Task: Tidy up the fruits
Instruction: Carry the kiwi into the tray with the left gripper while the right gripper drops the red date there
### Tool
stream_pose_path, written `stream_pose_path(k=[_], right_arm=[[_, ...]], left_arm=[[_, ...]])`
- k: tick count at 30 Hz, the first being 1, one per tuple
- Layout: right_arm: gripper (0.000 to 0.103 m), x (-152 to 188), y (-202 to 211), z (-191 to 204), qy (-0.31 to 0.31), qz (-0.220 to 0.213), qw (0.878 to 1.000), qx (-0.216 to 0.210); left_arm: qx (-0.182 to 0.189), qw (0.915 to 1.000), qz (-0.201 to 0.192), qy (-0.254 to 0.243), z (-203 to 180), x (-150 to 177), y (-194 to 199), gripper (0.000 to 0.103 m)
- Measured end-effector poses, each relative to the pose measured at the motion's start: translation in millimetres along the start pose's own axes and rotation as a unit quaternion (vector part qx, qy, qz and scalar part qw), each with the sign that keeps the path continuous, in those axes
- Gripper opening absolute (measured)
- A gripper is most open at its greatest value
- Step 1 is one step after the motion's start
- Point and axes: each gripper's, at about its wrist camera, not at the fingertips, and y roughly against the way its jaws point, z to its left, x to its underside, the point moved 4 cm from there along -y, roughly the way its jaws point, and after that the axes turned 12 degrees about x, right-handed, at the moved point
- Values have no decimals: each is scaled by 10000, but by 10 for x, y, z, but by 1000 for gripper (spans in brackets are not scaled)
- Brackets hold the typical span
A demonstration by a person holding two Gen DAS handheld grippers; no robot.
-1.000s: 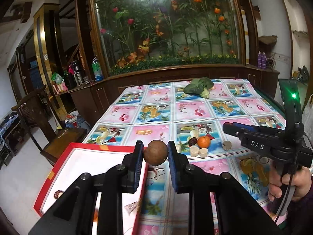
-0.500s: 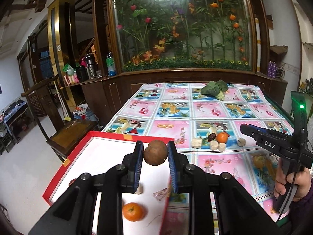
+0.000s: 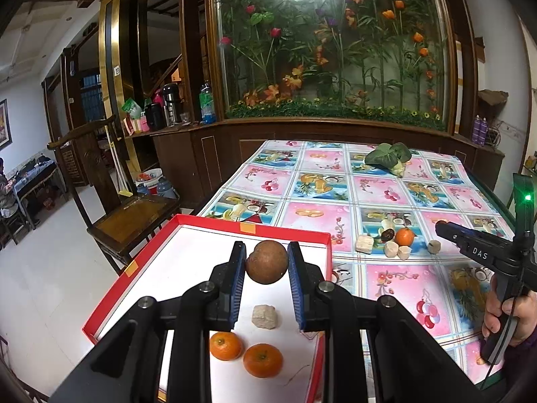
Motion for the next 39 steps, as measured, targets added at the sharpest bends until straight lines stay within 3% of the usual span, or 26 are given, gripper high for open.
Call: stream_pose_path(k=[9,14,22,27,33,39], right_arm=[[28,-4,89,234,203,-110,9997,27],[29,77,221,723,437,-221,9979,-426],[29,301,299,1639,895,15,9859,-1414],[29,438,233,2002,1175,225,9795,-1621],[29,528,170,2076,1194,494,9752,-1795],[29,597,-5,2055,975,1035,9717,-1889]], left_arm=[[-64,9998,96,144,205,68,-68,24],[-177,9994,188,230,389,148,-89,24],[-741,9952,373,522,954,368,-13,24],[-903,9930,513,569,1106,499,-34,24],[-856,9928,613,576,1103,564,-109,24],[-837,9926,715,518,1087,621,-151,24]])
